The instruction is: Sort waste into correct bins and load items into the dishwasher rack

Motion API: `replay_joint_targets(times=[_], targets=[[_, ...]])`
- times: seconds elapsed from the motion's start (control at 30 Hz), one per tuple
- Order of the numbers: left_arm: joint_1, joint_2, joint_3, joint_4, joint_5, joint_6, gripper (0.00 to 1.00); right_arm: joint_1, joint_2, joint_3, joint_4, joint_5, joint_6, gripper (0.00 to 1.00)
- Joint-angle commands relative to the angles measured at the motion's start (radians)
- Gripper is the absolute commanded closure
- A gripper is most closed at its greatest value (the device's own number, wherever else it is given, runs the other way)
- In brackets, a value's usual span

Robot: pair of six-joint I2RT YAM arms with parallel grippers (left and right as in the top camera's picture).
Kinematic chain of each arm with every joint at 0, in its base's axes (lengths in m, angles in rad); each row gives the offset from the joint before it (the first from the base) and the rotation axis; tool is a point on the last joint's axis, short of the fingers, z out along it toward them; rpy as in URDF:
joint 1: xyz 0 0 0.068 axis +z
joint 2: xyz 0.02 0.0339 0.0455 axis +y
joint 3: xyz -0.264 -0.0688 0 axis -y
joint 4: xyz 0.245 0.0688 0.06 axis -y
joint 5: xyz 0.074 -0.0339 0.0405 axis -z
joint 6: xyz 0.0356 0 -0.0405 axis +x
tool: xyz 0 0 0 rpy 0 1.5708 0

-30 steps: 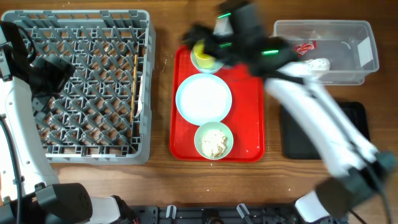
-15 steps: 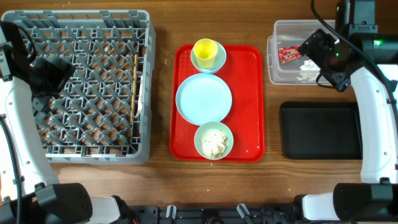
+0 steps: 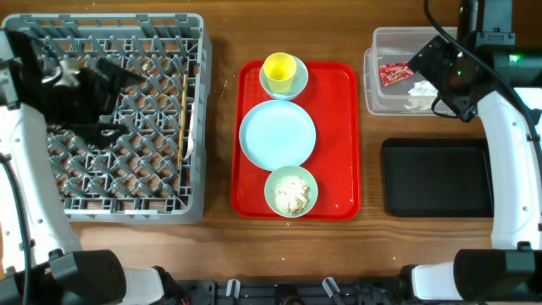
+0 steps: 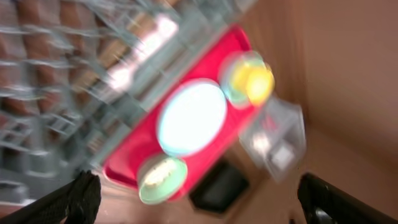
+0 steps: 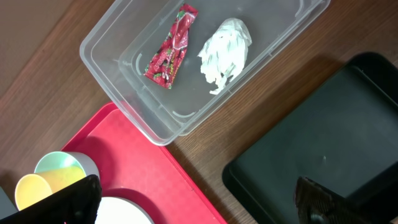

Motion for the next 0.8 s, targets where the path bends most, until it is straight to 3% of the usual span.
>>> replay_joint_targets(times=[0.0,0.1,0.23,0.4,0.63,0.73,0.77], targets=[[-0.229,-0.007,0.005,-0.044,0.162,0.226,0.00,0.004,0.012,-0.008,0.002,0.025,-0.008,0.00],[-0.512,0.007,0.005,0.011,-0.038,0.166,0.00,0.004,0.012,-0.008,0.002,0.025,-0.008,0.00],[-0.881,0.071,0.005,0.160,-0.512,-0.179,0.00,0.004,0.012,-0.008,0.002,0.025,-0.008,0.00],[-1.130,0.210,0.005,0.319,-0.848,-0.283,0.00,0.004,0.012,-0.008,0.002,0.025,-0.008,0.00],[-1.180,0.354,0.005,0.375,-0.908,-0.283,0.00,0.004,0.012,-0.008,0.002,0.025,-0.008,0.00],[-1.180,0.357,0.005,0.357,-0.857,-0.282,0.18,0.004,0.012,-0.008,0.002,0.025,-0.008,0.00],[-1.179,0.348,0.005,0.341,-0.824,-0.282,0.18,0.004,0.012,-0.008,0.002,0.025,-0.008,0.00]])
